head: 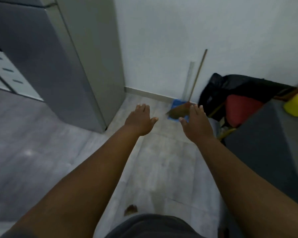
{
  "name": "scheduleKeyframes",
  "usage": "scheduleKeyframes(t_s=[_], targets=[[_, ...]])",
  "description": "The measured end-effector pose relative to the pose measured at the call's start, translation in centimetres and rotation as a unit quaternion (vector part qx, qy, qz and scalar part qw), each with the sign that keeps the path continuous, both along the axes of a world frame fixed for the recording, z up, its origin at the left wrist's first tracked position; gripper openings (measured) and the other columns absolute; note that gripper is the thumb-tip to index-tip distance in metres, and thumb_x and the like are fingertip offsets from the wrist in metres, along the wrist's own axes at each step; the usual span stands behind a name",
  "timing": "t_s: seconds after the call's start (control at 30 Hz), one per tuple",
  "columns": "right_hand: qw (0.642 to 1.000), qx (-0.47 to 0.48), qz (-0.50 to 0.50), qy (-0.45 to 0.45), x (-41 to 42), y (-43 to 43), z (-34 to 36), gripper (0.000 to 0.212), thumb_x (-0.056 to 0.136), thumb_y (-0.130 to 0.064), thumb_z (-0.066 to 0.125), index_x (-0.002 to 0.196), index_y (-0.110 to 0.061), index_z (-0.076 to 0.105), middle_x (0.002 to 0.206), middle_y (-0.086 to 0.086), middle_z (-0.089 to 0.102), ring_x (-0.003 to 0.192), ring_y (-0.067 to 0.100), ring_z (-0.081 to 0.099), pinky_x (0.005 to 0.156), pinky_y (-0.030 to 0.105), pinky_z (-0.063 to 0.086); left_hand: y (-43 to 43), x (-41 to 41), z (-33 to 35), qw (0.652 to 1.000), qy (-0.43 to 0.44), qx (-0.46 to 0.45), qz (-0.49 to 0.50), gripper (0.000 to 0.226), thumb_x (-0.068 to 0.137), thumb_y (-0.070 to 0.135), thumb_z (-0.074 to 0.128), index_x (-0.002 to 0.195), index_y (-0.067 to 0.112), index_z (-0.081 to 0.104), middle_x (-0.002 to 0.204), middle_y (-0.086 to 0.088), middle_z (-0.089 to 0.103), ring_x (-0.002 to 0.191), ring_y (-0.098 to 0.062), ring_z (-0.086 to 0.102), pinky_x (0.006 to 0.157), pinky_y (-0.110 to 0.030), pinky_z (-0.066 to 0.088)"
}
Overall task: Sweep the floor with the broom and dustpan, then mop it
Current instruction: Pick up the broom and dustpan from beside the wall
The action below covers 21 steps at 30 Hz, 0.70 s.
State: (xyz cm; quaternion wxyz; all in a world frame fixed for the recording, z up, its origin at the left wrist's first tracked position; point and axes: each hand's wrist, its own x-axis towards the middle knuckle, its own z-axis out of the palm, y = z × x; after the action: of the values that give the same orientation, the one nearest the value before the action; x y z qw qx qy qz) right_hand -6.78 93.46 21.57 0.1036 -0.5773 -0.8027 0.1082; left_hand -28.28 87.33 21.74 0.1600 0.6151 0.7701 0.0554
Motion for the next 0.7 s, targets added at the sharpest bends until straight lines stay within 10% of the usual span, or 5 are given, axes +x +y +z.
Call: scheduleKeyframes(t_s=[0.7], targets=[[0.99,-0.004,-0.135,0.03,-2.3,8.9,-2.3,0.072,0.099,-0.043,0.047,0.153,-0.001,0.022,0.161,0.016,0.018,0.15,0.028,0.007,0.12,0.037,0.009,17.0,-3.3,-3.6,0.987,-0.002,-0.029,-0.159,0.081,0.099,0.061,0.034,0.158,0.011,0.01,0.165,-0.009,0.008,0.153,-0.026,0.004,0.12,-0.045,0.017]])
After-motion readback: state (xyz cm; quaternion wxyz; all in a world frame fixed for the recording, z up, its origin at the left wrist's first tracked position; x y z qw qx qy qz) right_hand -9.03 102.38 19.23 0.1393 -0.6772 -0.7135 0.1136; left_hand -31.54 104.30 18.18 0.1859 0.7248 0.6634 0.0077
